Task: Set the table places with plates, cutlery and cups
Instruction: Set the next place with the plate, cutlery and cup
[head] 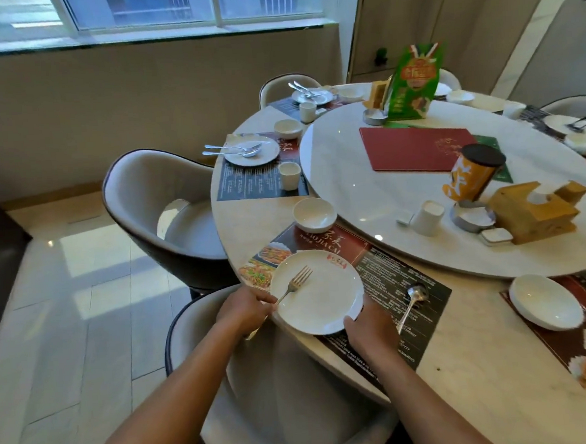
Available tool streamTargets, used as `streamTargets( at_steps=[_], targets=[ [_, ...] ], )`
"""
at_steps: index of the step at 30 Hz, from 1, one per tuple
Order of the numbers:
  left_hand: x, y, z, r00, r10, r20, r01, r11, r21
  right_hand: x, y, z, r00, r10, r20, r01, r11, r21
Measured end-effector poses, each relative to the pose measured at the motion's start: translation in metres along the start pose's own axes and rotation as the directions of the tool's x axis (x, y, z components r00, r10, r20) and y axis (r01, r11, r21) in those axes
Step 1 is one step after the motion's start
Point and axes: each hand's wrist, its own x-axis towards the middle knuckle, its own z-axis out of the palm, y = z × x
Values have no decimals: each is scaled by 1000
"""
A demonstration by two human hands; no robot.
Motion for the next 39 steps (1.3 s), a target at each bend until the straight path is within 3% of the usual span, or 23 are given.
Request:
streamTargets(
  at_steps=[8,17,23,27,31,39],
  targets=[
    [3,7,7,999,25,27,-28,988,155,0,-1,-1,1000,-4,4,4,1000,-27],
    [-8,16,11,989,94,-114,-40,913,405,0,1,-6,1000,-3,15,3,999,-37],
    [-27,48,27,923,302,-237,-147,849,507,-2,20,-30,982,-53,-180,41,997,-67],
    [-38,85,68,882,452,-134,-316,777,545,-6,52,-51,960,-62,-274,8,981,-195],
    [-48,124,119,852,523,25,-446,701,556,-12,86,-62,973,26,-230,-89,959,-268],
    [-50,169,181,847,502,177,-487,598,637,-19,109,-64,991,-28,-133,-21,937,-350]
  ],
)
